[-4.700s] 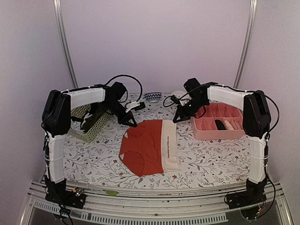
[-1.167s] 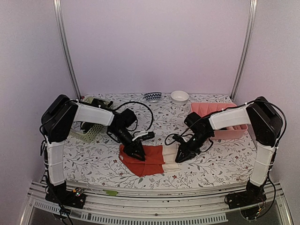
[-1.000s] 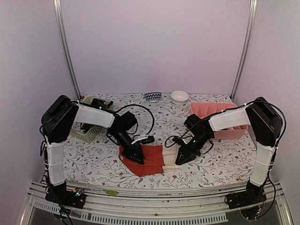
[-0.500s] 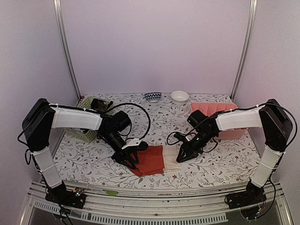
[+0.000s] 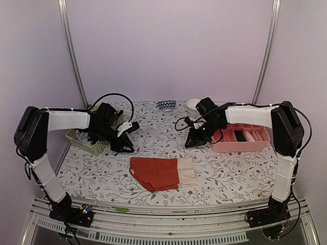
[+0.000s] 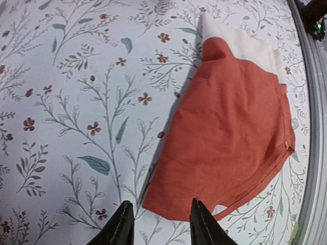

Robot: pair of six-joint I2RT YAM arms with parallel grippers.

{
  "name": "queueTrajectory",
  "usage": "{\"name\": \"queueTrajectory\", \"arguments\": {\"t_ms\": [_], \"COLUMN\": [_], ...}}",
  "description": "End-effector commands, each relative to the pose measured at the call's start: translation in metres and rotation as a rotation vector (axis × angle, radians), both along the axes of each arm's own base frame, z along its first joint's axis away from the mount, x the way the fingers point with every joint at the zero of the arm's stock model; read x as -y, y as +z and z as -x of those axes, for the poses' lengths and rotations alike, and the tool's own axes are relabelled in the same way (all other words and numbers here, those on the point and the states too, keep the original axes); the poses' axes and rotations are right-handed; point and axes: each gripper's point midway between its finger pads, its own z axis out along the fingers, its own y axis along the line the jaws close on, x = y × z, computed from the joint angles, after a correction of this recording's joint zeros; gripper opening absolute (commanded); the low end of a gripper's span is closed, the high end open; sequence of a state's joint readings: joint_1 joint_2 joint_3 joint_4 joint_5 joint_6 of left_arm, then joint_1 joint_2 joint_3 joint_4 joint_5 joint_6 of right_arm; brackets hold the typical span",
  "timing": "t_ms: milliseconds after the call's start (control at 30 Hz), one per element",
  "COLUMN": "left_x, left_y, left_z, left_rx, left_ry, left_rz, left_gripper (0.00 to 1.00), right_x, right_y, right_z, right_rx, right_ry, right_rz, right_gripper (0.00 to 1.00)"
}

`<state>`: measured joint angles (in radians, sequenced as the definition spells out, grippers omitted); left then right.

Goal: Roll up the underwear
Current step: Smooth out the underwear at the center of the board.

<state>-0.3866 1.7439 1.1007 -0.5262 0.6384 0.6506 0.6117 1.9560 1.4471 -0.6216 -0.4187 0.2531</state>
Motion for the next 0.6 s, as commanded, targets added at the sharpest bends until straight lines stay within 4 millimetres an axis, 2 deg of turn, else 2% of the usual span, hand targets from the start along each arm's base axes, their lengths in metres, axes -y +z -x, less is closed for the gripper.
{"name": "queueTrajectory", "arguments": {"t_ms": [0, 167, 267, 300, 400, 567], "left_x": [-0.017, -0.020, -0.017, -0.016, -0.014, -0.018], "left_y": [-0.018, -0.038, -0.041, -0.050, -0.057, -0.072], "left_z": [-0.034, -0.031, -0.027, -0.024, -0.015, 0.006], "left_rx": [-0.026, -0.107, -0.147, -0.178, -0.224, -0.260], "left_ry": [0.108, 0.071, 0.054, 0.048, 0.021, -0.035], "left_rz": [-0.077, -0.097, -0.084, -0.086, -0.081, -0.127], "left_gripper": [0.39, 0.38, 0.37, 0.37, 0.37, 0.35], "right_x": [0.000, -0.001, -0.001, -0.002, -0.002, -0.002], "right_y": [-0.026, -0.042, -0.050, -0.053, -0.059, -0.067], "right_z": [-0.004, 0.001, 0.003, 0.004, 0.007, 0.022], "right_rx": [-0.018, -0.035, -0.047, -0.053, -0.064, -0.089], "right_ry": [0.066, 0.134, 0.151, 0.153, 0.161, 0.206], "right_rz": [0.071, 0.084, 0.086, 0.090, 0.094, 0.109], "right_gripper": [0.21, 0.23, 0.23, 0.23, 0.22, 0.21]}}
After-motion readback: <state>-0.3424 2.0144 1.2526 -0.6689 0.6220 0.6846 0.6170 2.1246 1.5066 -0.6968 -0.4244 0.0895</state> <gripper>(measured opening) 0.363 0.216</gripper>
